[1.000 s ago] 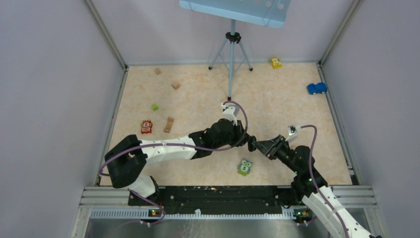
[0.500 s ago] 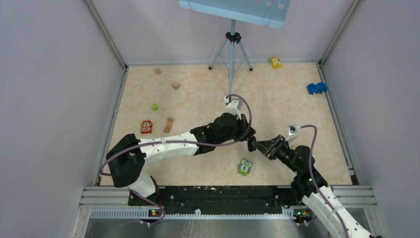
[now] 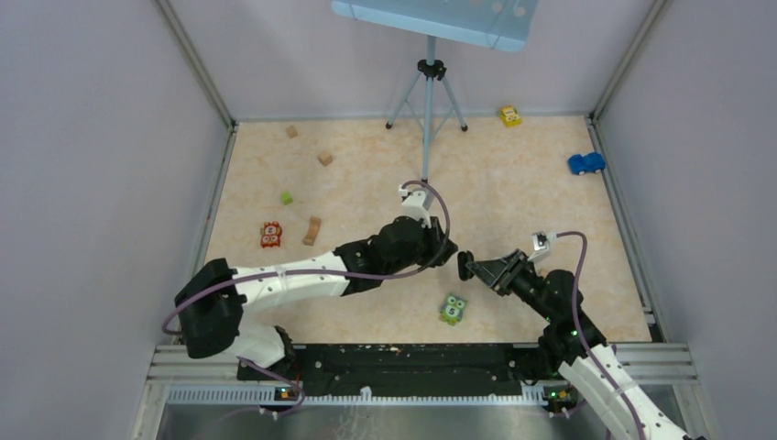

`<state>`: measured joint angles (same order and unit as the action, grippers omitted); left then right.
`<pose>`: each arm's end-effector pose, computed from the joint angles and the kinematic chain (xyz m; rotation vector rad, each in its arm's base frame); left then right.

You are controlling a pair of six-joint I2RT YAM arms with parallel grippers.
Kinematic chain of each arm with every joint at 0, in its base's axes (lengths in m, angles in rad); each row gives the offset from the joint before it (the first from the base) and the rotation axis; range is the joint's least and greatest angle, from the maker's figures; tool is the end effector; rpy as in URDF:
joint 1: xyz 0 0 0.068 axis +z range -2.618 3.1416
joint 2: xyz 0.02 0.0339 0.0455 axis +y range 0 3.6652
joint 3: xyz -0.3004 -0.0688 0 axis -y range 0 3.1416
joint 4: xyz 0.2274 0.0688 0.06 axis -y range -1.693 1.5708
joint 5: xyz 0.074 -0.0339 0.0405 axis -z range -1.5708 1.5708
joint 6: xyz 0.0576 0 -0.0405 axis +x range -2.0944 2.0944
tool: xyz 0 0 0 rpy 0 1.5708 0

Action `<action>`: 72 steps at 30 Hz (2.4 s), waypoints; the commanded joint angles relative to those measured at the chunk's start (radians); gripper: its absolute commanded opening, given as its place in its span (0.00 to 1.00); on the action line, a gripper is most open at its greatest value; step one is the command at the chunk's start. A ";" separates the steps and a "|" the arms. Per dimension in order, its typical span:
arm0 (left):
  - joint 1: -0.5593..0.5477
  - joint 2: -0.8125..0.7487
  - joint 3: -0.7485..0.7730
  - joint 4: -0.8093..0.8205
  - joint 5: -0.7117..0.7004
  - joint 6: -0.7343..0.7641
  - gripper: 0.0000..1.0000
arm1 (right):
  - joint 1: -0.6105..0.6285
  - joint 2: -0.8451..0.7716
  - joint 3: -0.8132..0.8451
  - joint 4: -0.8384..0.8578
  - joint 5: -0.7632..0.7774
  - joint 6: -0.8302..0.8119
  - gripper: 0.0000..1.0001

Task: Insert the wireless bluetooth earbuds into the charging case
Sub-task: Insert the left earbud into the left side groove of the charging case, then adjust the left earbud in the left side groove of the charging case.

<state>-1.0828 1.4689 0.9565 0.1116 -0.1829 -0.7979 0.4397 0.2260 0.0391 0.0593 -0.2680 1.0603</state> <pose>0.1674 -0.2931 0.3022 0.1731 2.1112 -1.0169 0.0752 0.0522 0.1810 0.3603 1.8513 1.3081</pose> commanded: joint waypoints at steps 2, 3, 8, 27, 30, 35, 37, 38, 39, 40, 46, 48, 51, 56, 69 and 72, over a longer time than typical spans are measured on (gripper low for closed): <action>-0.007 -0.117 -0.066 0.053 0.030 0.123 0.29 | -0.003 -0.011 0.010 0.032 -0.012 0.002 0.05; -0.007 -0.118 -0.059 0.039 0.055 0.162 0.31 | -0.004 -0.011 0.011 0.030 -0.014 0.003 0.05; -0.007 -0.087 0.032 -0.081 0.238 0.418 0.50 | -0.004 -0.007 0.026 0.015 -0.035 0.009 0.05; -0.004 -0.148 0.002 -0.125 0.311 0.541 0.45 | -0.004 -0.005 0.086 -0.038 -0.070 0.012 0.05; 0.002 -0.126 0.002 -0.104 0.306 0.517 0.45 | -0.004 -0.005 0.087 -0.035 -0.068 0.012 0.05; 0.006 -0.096 0.007 -0.050 0.307 0.495 0.45 | -0.004 -0.006 0.084 -0.030 -0.071 0.016 0.05; 0.005 -0.075 0.014 -0.045 0.301 0.503 0.45 | -0.004 -0.005 0.082 -0.027 -0.071 0.018 0.05; 0.006 -0.063 0.024 -0.048 0.296 0.503 0.44 | -0.004 -0.005 0.082 -0.024 -0.071 0.018 0.05; 0.006 -0.052 0.032 -0.046 0.294 0.501 0.44 | -0.003 -0.005 0.082 -0.022 -0.071 0.017 0.05; 0.006 -0.041 0.039 -0.044 0.292 0.497 0.43 | -0.004 -0.003 0.082 -0.021 -0.071 0.018 0.05; 0.005 -0.007 0.056 -0.044 0.234 0.487 0.43 | -0.003 -0.004 0.079 -0.017 -0.071 0.022 0.05; 0.005 -0.008 0.054 -0.040 0.226 0.488 0.43 | -0.004 -0.005 0.080 -0.017 -0.071 0.021 0.05; 0.007 -0.007 0.054 -0.035 0.228 0.495 0.44 | -0.004 -0.004 0.077 -0.015 -0.070 0.023 0.05; 0.009 0.015 0.067 -0.029 0.258 0.502 0.43 | -0.003 -0.004 0.070 -0.002 -0.071 0.030 0.05; 0.018 0.058 0.108 -0.056 0.262 0.503 0.31 | -0.004 -0.008 0.073 -0.016 -0.070 0.026 0.05; 0.019 0.064 0.115 -0.068 0.255 0.500 0.30 | -0.004 -0.010 0.069 -0.014 -0.068 0.029 0.05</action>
<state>-1.0683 1.5196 1.0248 0.0315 0.0780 -0.3000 0.4397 0.2245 0.0685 0.0093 -0.3340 1.0843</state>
